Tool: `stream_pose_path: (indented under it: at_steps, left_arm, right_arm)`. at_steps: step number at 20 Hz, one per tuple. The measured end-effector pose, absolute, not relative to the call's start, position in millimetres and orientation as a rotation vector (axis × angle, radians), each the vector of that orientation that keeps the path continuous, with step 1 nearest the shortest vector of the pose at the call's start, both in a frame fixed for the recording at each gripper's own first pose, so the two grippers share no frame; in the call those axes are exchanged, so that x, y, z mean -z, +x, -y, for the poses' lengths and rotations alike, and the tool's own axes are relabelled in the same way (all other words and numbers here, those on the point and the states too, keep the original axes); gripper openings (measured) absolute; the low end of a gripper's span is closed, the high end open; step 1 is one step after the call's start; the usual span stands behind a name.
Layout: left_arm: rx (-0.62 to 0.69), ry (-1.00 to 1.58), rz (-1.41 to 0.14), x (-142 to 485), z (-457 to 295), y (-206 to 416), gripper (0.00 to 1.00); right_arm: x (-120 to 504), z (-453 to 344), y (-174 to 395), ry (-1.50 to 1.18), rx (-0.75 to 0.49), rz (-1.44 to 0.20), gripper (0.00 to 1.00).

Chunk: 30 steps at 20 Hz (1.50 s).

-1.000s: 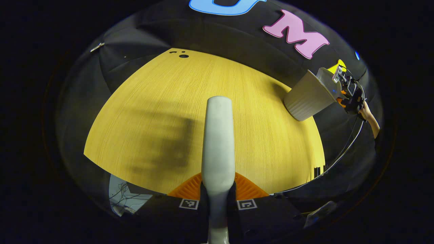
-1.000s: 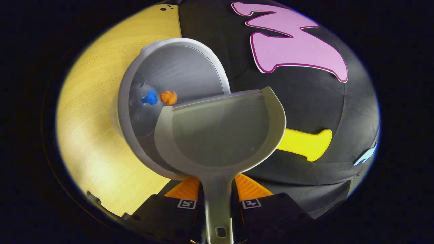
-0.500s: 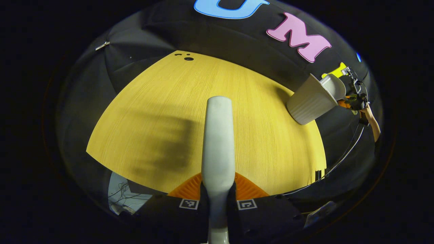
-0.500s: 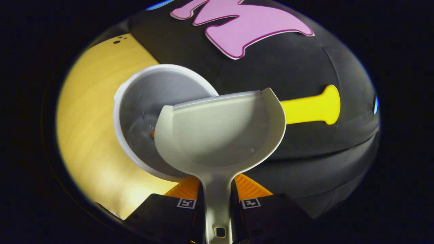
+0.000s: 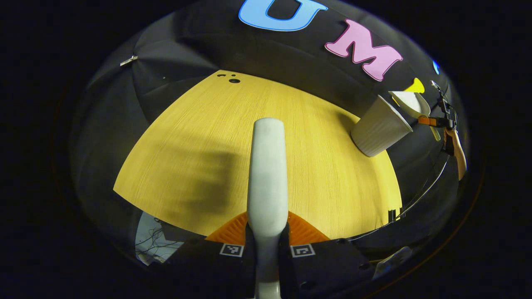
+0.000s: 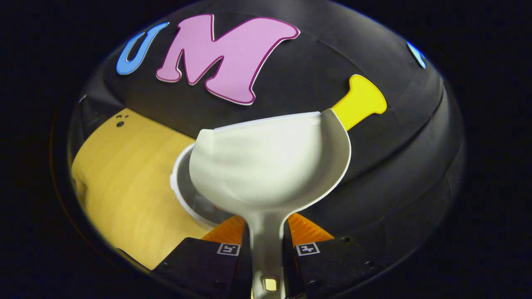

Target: Pick up the small broom and dustpan from the desktop, sweep the trash into the dustpan with the broom, and then empty the trash into the garbage bin.

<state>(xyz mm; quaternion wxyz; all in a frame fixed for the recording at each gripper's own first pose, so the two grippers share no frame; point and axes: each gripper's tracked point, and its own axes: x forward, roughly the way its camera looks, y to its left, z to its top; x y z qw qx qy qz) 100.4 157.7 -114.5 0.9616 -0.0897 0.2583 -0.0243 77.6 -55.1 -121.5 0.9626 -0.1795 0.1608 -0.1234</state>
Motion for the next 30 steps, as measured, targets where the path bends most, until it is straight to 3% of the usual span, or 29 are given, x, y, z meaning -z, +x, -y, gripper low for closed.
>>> stream_pose_path:
  at_steps: [5,8,13,18,19,20,21,22,24,27,30]
  left_arm:
    - [0.06,-0.129,-0.494,112.6,-156.2,98.1,0.27]
    - [0.078,-0.104,-0.475,108.0,-151.7,106.5,0.27]
    - [0.106,-0.057,-0.45,98.9,-143.9,120.6,0.27]
    - [0.101,-0.055,-0.45,105.0,-147.8,133.8,0.27]
    - [0.1,-0.058,-0.451,106.1,-149.6,136.7,0.27]
    - [0.095,-0.059,-0.457,109.8,-151.9,138.8,0.27]
    - [0.088,-0.057,-0.46,112.0,-155.1,141.4,0.27]
    - [0.082,-0.055,-0.465,115.2,-158.1,145.6,0.27]
    - [0.067,-0.053,-0.476,119.5,-162.5,152.1,0.27]
    - [0.044,-0.046,-0.506,130.8,-166.5,165.9,0.27]
    - [0.017,-0.01,-0.54,142.2,-167.7,185.5,0.27]
  right_arm:
    - [117.0,-4.9,46.4,-0.182,0.161,-0.262,0.37]
    - [122.3,-55.5,30.5,-0.004,0.058,-0.255,0.33]
    - [137.6,-110.2,6.1,0.01,-0.017,-0.256,0.34]
    - [199.4,-185.8,-18.7,0.061,-0.154,-0.346,0.34]
    - [215.0,-197.5,-22.0,0.052,-0.171,-0.367,0.38]
    - [230.8,-208.7,-24.0,0.035,-0.185,-0.39,0.29]
    - [247.8,-216.6,-25.2,0.018,-0.193,-0.413,0.34]
    - [265.6,-225.6,-22.9,0.004,-0.201,-0.442,0.29]
    - [297.2,-238.3,-23.8,0.006,-0.217,-0.484,0.34]
    - [345.4,-248.4,-25.4,0.022,-0.236,-0.563,0.29]
    - [391.9,-246.4,-13.6,0.022,-0.229,-0.639,0.34]
